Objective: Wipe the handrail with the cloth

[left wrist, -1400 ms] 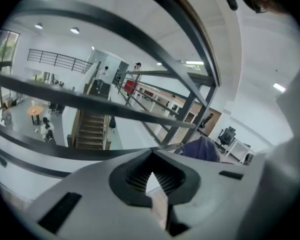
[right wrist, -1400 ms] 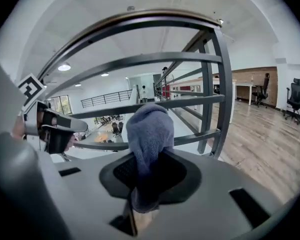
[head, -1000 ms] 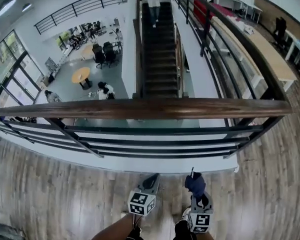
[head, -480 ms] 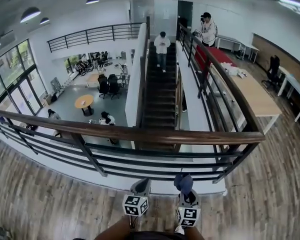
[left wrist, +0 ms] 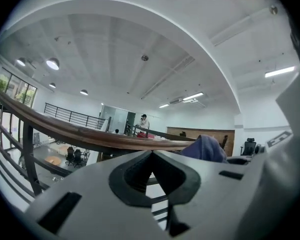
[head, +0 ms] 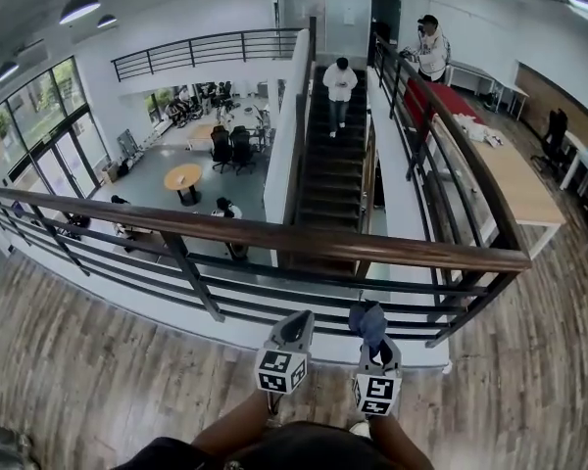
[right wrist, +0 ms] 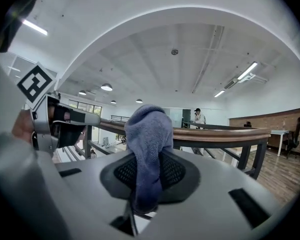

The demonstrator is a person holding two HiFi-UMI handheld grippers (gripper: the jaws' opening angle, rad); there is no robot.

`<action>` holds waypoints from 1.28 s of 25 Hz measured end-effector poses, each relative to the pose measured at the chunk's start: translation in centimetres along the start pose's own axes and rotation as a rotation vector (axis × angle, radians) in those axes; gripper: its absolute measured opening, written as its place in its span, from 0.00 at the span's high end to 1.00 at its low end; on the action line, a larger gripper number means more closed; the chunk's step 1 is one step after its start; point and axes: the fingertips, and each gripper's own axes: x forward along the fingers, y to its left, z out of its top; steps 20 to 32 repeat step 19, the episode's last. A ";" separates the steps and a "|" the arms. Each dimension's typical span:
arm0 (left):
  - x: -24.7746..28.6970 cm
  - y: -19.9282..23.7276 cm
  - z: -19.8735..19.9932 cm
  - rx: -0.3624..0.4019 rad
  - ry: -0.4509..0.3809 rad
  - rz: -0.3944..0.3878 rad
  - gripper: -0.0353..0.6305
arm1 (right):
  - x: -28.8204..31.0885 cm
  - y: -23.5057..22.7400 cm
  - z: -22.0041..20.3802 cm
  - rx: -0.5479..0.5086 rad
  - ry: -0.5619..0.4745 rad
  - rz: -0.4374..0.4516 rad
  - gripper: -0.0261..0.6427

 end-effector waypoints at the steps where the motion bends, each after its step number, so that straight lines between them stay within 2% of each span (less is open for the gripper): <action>1: 0.2 0.0 0.5 0.013 -0.003 0.009 0.94 | 0.2 -0.2 0.4 0.002 0.002 0.005 0.86; 4: 0.4 -0.8 1.4 0.083 -0.008 0.015 0.94 | 0.4 -1.1 1.1 0.010 0.005 -0.004 0.86; 6: 0.4 -1.2 0.9 0.104 -0.007 0.010 0.94 | 0.4 -1.1 0.9 0.006 -0.002 -0.017 0.86; 10: 0.3 -0.6 -0.1 0.084 -0.005 0.016 0.94 | 0.9 -0.1 0.7 -0.029 -0.013 -0.012 0.86; 16: 0.6 0.1 2.3 0.086 -0.045 0.034 0.94 | 2.1 -0.1 4.1 -0.066 -0.075 -0.008 0.86; 19: 0.5 -1.1 0.2 0.069 -0.030 0.025 0.94 | 1.3 -0.8 2.8 -0.071 -0.078 -0.019 0.86; 32: 0.5 -1.1 0.2 0.069 -0.030 0.025 0.94 | 1.3 -0.8 2.8 -0.071 -0.078 -0.019 0.86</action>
